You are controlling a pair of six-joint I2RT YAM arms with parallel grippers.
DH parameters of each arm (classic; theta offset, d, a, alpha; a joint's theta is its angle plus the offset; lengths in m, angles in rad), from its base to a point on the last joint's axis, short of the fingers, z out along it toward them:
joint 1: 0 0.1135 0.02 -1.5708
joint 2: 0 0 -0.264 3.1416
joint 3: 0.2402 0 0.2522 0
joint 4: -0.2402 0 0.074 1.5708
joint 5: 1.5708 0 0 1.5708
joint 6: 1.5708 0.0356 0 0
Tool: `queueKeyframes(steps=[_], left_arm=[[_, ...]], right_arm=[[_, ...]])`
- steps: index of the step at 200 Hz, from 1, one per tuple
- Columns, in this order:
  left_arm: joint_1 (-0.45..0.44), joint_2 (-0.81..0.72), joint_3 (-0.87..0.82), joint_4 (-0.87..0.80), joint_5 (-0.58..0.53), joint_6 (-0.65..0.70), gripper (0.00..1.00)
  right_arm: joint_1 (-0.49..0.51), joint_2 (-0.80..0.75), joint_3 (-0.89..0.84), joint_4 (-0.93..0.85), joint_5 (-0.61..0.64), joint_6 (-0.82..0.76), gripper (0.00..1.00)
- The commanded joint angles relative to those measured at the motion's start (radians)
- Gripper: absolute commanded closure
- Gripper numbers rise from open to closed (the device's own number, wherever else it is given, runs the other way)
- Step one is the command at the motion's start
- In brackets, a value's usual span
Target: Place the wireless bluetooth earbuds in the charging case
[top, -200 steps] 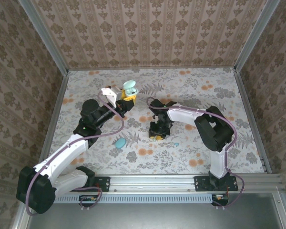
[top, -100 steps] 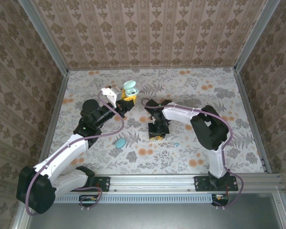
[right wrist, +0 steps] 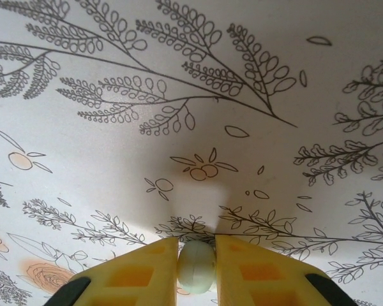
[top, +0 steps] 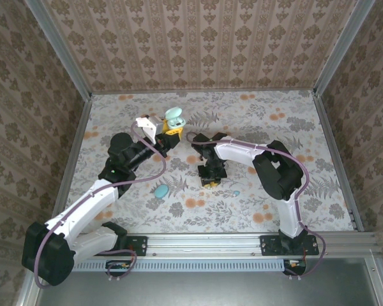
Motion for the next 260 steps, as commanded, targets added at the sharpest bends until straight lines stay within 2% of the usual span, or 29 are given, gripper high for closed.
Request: queueKeyframes(steps=[1, 15, 31, 60, 83, 106, 131, 185, 260], left_arm=[[0.005, -0.01, 0.005, 0.023, 0.002, -0.004, 0.67], [0.004, -0.006, 0.01, 0.023, 0.004, -0.007, 0.67], [0.005, 0.005, 0.017, 0.023, 0.005, -0.008, 0.67], [0.004, 0.035, 0.032, 0.03, 0.012, -0.015, 0.67], [0.002, 0.068, 0.048, 0.045, 0.025, -0.026, 0.67], [-0.002, 0.103, 0.065, 0.055, 0.038, -0.034, 0.67], [-0.008, 0.144, 0.076, 0.073, 0.055, -0.032, 0.67], [-0.054, 0.235, 0.097, 0.145, 0.101, -0.005, 0.67], [-0.113, 0.292, 0.113, 0.19, 0.114, 0.042, 0.67]], right_arm=[[0.0, -0.026, 0.008, -0.027, 0.017, -0.024, 0.79], [-0.02, -0.078, -0.013, 0.003, -0.023, -0.032, 0.79], [-0.065, -0.168, -0.072, 0.083, -0.141, -0.02, 0.79], [-0.184, -0.354, -0.192, 0.296, -0.459, 0.034, 0.79], [-0.267, -0.466, -0.219, 0.428, -0.7, 0.076, 0.79], [-0.334, -0.543, -0.211, 0.5, -0.855, 0.123, 0.78], [-0.377, -0.599, -0.205, 0.632, -0.971, 0.233, 0.78], [-0.379, -0.624, -0.084, 0.676, -0.995, 0.294, 0.78], [-0.316, -0.562, 0.034, 0.562, -0.773, 0.204, 0.78]])
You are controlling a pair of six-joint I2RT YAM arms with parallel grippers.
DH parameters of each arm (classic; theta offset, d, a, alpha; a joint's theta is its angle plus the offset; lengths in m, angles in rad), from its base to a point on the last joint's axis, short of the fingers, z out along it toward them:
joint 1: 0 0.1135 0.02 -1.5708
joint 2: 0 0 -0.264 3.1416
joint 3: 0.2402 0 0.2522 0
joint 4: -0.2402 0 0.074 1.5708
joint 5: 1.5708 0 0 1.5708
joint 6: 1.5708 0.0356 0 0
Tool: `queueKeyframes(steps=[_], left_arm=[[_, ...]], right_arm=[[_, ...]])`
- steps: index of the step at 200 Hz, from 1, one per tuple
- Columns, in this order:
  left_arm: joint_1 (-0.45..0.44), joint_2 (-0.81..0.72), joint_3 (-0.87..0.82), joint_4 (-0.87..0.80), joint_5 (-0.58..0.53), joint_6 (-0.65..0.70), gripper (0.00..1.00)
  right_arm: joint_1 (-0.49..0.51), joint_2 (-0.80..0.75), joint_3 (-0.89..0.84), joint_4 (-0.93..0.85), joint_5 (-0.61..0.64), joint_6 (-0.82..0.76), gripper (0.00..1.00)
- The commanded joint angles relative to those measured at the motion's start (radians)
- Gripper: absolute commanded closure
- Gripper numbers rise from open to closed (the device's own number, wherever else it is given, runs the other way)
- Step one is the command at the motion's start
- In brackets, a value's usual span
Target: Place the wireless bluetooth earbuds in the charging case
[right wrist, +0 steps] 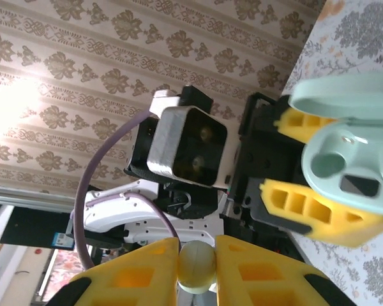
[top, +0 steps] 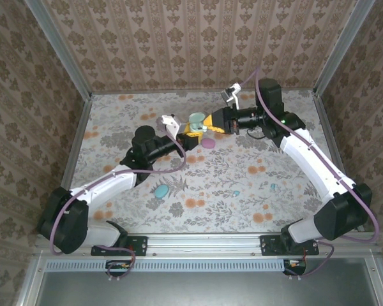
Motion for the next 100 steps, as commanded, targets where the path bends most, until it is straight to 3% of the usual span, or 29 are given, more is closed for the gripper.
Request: queueKeyframes(steps=[1, 67, 100], left_arm=[[-0.018, 0.005, 0.034, 0.068, 0.029, 0.032, 0.67], [-0.026, 0.006, 0.039, 0.08, 0.035, 0.028, 0.67], [-0.028, 0.006, 0.043, 0.077, 0.038, 0.021, 0.67]], right_arm=[[0.025, 0.033, 0.05, -0.061, 0.096, -0.048, 0.78], [0.052, 0.058, 0.075, -0.141, 0.245, -0.123, 0.78], [0.059, 0.068, 0.073, -0.131, 0.259, -0.121, 0.78]])
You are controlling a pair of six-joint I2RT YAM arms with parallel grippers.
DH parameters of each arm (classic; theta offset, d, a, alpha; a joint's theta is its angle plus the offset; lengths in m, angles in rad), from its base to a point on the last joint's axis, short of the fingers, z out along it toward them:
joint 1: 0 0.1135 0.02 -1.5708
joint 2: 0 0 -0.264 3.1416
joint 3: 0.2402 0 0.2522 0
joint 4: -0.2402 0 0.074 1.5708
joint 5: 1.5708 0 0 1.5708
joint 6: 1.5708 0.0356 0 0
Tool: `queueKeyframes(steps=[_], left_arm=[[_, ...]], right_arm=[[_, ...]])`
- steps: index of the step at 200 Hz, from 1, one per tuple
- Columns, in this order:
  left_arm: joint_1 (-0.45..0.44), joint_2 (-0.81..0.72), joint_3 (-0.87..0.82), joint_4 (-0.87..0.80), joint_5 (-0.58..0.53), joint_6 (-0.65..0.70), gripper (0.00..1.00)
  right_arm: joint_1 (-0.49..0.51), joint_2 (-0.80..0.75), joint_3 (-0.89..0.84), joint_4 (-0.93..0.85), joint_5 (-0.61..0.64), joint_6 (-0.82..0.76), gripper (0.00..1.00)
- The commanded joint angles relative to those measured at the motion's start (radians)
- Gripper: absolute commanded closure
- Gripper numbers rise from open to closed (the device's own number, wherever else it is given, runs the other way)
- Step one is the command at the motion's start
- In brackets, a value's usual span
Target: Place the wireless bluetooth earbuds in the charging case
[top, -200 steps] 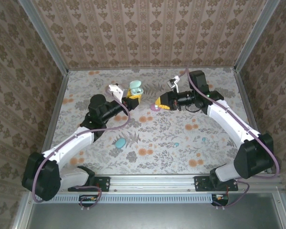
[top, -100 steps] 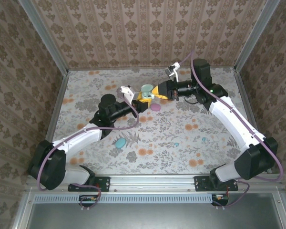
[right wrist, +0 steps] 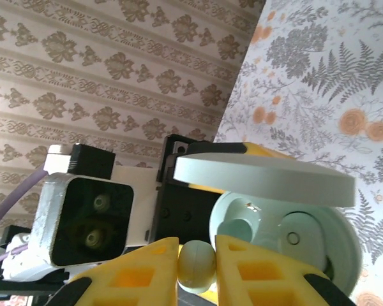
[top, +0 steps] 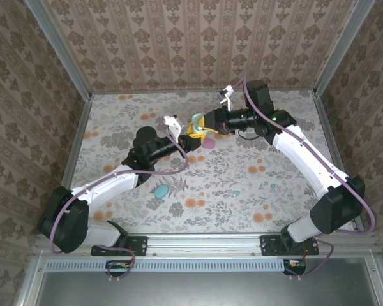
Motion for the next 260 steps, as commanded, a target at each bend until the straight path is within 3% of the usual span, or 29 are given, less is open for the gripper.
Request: queueKeyframes(steps=[1, 124, 205, 260], left_arm=[[-0.005, 0.002, 0.041, 0.038, 0.024, 0.008, 0.67], [-0.005, 0.003, 0.05, 0.023, 0.03, 0.008, 0.67], [-0.005, 0.003, 0.056, 0.041, 0.013, -0.009, 0.67], [-0.004, -0.002, 0.056, 0.052, 0.01, -0.017, 0.67]], right_arm=[[0.011, 0.008, 0.027, -0.015, 0.041, -0.025, 0.78], [0.022, 0.019, 0.025, 0.092, 0.066, 0.041, 0.78], [0.054, 0.03, 0.04, 0.012, 0.106, -0.037, 0.78], [0.069, 0.032, 0.068, -0.121, 0.197, -0.138, 0.74]])
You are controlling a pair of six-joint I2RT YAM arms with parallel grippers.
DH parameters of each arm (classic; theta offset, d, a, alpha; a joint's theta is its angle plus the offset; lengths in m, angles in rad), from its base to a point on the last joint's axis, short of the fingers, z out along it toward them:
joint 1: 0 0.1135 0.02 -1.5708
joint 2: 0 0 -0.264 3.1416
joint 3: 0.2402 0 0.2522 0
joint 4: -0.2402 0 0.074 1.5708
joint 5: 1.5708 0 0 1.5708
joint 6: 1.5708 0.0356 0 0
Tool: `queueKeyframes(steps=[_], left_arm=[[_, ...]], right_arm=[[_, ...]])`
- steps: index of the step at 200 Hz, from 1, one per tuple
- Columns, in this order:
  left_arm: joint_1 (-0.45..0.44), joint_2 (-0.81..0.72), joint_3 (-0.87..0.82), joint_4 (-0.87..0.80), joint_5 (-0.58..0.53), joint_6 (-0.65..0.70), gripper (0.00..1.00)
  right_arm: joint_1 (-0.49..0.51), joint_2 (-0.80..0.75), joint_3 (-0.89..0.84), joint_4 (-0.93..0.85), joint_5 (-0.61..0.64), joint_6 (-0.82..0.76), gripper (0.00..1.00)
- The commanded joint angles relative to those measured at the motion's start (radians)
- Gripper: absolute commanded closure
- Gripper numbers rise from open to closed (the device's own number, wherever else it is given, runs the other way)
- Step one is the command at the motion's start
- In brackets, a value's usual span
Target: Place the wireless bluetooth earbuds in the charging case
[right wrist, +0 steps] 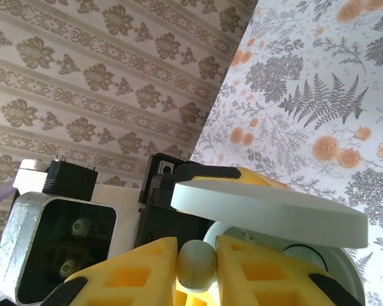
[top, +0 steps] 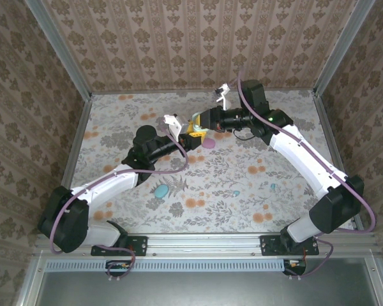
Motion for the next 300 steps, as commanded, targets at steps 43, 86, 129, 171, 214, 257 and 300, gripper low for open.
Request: queueKeyframes(steps=[43, 86, 129, 171, 214, 257, 300], left_arm=[[-0.004, -0.008, 0.041, 0.059, 0.011, -0.015, 0.67], [-0.004, -0.01, 0.041, 0.053, 0.01, -0.012, 0.67], [-0.003, -0.009, 0.032, 0.051, 0.008, -0.009, 0.67], [-0.003, -0.009, 0.032, 0.049, 0.008, -0.007, 0.67], [-0.004, -0.01, 0.033, 0.046, 0.007, -0.006, 0.67], [-0.004, -0.009, 0.034, 0.043, 0.006, -0.006, 0.67], [-0.003, -0.009, 0.034, 0.041, 0.002, -0.008, 0.67]], right_arm=[[0.012, 0.021, 0.042, -0.115, 0.071, -0.074, 0.7], [0.011, 0.019, 0.054, -0.109, 0.073, -0.061, 0.65], [0.011, 0.006, 0.064, -0.093, 0.084, -0.046, 0.64], [0.012, 0.002, 0.074, -0.095, 0.096, -0.041, 0.64], [0.011, -0.005, 0.078, -0.097, 0.109, -0.039, 0.64], [0.008, -0.019, 0.076, -0.089, 0.115, -0.028, 0.63], [0.007, -0.029, 0.076, -0.09, 0.12, -0.023, 0.63]])
